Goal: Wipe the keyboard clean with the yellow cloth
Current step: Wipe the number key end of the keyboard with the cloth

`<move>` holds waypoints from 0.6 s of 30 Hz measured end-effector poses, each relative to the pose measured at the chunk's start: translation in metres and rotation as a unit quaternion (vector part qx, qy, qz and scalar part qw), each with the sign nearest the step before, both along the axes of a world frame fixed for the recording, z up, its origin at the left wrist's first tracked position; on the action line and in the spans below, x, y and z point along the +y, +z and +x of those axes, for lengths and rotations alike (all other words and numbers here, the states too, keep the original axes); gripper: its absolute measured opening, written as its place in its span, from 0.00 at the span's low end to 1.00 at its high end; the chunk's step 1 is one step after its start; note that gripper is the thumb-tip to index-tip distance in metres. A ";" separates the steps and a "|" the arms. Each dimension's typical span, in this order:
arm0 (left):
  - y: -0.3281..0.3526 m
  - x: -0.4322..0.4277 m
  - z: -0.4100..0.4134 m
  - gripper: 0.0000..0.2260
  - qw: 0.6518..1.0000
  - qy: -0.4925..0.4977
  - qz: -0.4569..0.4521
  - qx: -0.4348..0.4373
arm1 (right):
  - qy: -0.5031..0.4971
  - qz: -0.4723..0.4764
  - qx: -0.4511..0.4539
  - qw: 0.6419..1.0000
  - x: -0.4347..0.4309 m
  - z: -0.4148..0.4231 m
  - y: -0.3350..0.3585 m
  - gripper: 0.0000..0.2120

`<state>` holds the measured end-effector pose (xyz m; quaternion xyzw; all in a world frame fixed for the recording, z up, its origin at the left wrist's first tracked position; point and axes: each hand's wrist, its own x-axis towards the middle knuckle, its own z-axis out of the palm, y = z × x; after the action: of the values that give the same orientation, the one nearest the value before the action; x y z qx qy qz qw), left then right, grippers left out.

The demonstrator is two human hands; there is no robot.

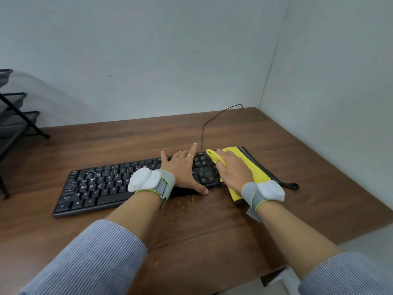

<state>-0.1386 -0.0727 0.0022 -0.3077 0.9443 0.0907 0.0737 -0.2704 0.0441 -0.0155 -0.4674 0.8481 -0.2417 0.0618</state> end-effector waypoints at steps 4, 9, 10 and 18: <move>-0.002 -0.003 -0.001 0.63 1.000 -0.004 -0.012 0.001 | -0.073 -0.074 -0.085 0.991 -0.017 -0.006 0.012 0.15; -0.004 -0.003 -0.003 0.64 1.000 -0.004 -0.019 0.011 | -0.003 0.004 -0.018 1.000 -0.027 0.002 0.007 0.20; -0.004 -0.004 -0.003 0.64 1.000 -0.004 -0.018 0.010 | -0.025 -0.010 -0.028 0.999 -0.027 -0.001 0.005 0.20; -0.005 -0.004 -0.006 0.64 0.999 0.002 -0.033 -0.009 | 0.008 0.032 0.001 0.999 -0.033 -0.001 0.006 0.22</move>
<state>-0.1446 -0.0769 -0.0025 -0.3124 0.9456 0.0565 0.0714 -0.2713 0.0108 -0.0098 -0.4723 0.8516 -0.2135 0.0784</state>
